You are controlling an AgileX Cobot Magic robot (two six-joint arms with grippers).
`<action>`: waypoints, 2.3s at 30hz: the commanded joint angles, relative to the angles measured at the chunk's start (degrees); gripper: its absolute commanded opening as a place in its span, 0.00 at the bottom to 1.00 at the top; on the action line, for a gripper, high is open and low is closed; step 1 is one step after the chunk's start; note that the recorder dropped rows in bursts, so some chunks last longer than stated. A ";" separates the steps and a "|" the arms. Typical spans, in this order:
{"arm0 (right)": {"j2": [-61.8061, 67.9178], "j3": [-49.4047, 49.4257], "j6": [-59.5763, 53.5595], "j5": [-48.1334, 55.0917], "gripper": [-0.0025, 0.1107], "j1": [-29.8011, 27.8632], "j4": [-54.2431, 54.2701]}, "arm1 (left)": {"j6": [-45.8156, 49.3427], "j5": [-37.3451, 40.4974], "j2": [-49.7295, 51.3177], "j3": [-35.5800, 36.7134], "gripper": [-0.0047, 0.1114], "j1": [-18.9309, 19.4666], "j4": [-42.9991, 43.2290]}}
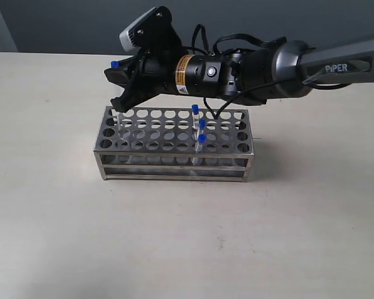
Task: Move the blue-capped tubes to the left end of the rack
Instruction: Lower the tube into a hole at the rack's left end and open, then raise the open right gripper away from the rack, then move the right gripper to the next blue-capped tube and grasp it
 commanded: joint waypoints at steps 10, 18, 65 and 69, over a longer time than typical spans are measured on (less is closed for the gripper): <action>4.13 -0.40 0.33 -0.59 0.01 2.19 -1.72 | -0.03 -0.09 -0.30 -0.18 0.05 -0.23 0.00; 5.28 -0.40 0.33 -0.72 0.33 2.19 -1.34 | -0.03 -0.09 -0.30 -0.18 0.05 -0.23 0.00; -26.99 41.25 5.32 -5.98 0.36 -13.10 -2.18 | -0.03 -0.09 -0.30 -0.18 0.05 -0.23 0.00; -23.74 41.25 4.83 -7.22 0.36 -12.43 -1.33 | -0.03 -0.09 -0.30 -0.18 0.05 -0.23 0.00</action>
